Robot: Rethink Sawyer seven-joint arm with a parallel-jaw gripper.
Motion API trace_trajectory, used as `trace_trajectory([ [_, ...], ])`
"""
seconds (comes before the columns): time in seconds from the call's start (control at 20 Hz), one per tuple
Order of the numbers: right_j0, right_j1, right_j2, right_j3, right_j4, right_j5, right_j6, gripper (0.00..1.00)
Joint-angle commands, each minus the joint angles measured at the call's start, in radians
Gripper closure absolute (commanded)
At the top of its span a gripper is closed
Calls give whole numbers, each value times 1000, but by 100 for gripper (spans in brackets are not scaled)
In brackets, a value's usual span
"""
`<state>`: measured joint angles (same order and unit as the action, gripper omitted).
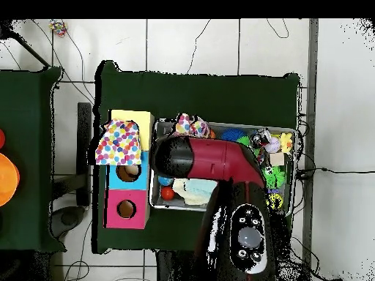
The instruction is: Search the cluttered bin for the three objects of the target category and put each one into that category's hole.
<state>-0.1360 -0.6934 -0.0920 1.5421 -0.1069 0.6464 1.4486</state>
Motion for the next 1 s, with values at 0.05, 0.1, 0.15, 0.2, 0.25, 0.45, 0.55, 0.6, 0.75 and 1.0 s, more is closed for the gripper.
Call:
trace_trajectory([
  [0.05, -93, 107, 23, -77, 3, -66, 144, 100],
  [0.1, -100, 118, 22, -87, -1, -78, 146, 100],
  [0.15, -112, 123, 28, -91, -4, -84, 136, 100],
  [0.2, -118, 123, 32, -92, -4, -79, 129, 100],
  [0.25, -123, 118, 35, -90, -5, -70, 122, 100],
  [0.45, -120, 70, 38, -42, -6, -66, 123, 100],
  [0.55, -107, 51, 36, -13, -7, -76, 138, 100],
  [0.6, -105, 52, 39, -6, -8, -87, 141, 100],
  [0.75, -99, 58, 43, -2, -11, -100, 143, 100],
  [1.0, -12, -3, -21, -1, -33, -55, 186, 100],
])
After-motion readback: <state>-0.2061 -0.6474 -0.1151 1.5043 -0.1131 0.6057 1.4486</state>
